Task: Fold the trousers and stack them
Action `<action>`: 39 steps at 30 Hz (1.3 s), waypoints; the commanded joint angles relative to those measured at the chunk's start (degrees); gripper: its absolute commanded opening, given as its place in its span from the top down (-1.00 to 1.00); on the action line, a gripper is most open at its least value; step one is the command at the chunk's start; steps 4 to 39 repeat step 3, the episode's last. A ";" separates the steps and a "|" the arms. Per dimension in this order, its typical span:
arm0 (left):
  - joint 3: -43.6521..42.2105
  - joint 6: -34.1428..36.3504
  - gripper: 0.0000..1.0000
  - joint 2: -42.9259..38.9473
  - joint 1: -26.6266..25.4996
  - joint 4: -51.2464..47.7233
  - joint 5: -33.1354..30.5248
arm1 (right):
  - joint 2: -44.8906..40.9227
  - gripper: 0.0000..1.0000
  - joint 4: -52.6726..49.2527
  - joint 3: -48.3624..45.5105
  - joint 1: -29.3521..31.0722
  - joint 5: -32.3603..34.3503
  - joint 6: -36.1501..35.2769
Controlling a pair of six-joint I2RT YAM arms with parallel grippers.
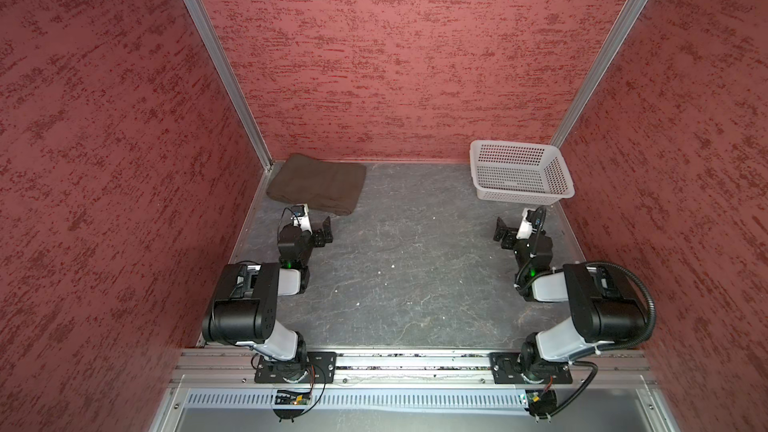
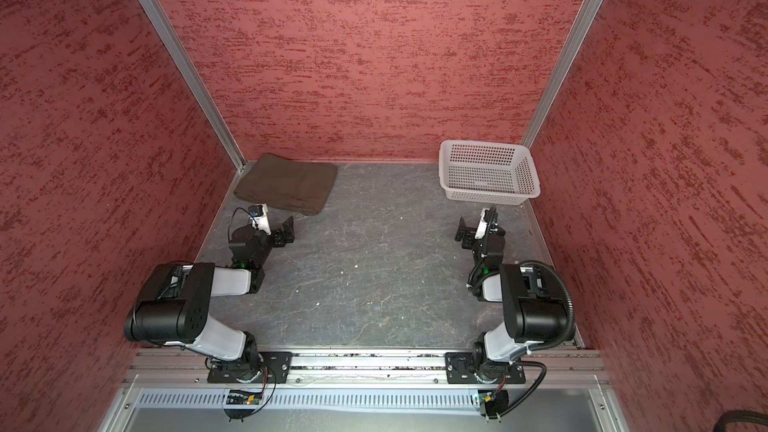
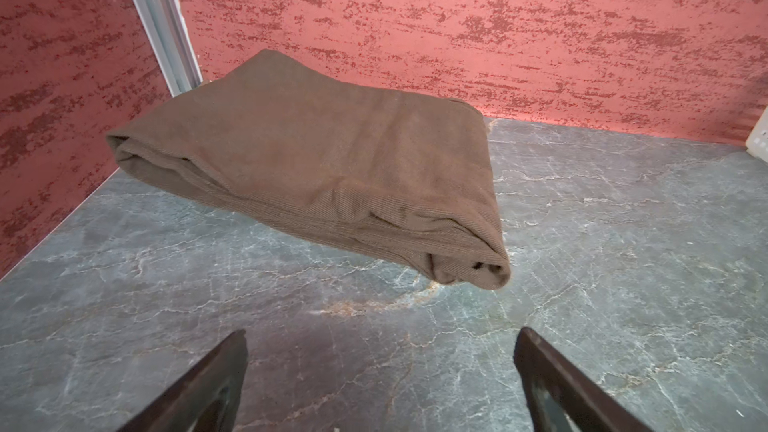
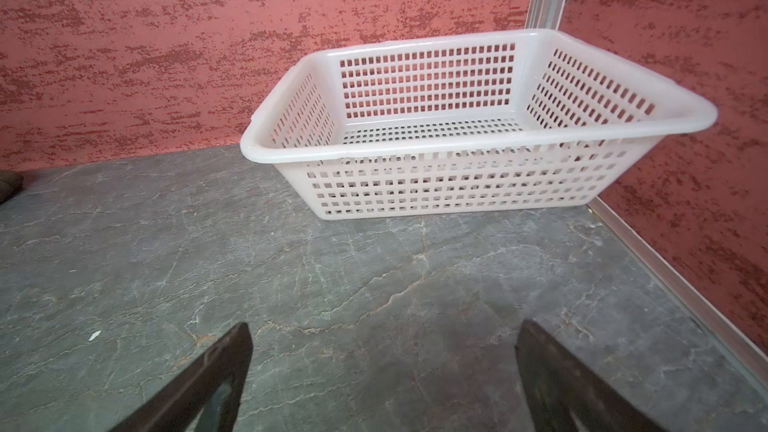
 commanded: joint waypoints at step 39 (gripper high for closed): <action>0.87 1.33 -0.99 -0.18 -0.14 -0.42 -1.55 | -0.50 -0.98 2.86 -0.15 -0.36 -1.68 -1.55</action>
